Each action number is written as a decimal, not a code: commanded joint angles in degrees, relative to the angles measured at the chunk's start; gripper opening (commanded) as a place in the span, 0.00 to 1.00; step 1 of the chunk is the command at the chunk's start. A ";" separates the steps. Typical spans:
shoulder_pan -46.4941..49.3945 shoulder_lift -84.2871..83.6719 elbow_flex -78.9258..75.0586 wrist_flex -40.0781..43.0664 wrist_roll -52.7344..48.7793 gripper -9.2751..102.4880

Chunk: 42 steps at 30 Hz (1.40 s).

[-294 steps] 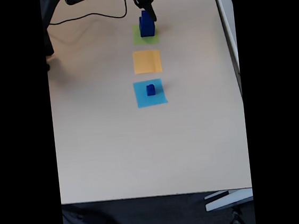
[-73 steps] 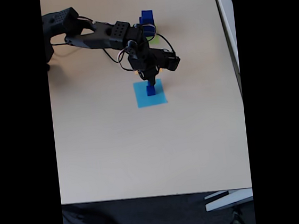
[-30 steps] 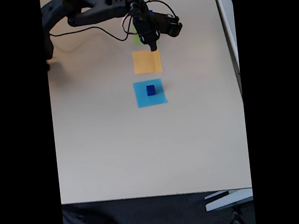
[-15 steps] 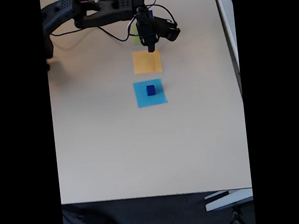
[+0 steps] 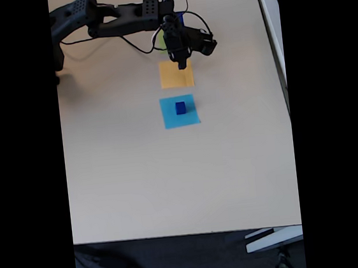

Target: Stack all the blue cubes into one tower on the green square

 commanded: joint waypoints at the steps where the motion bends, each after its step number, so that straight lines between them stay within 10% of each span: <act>1: -0.09 1.85 0.00 -0.79 0.26 0.08; 42: 0.35 3.69 3.52 -3.52 -3.25 0.20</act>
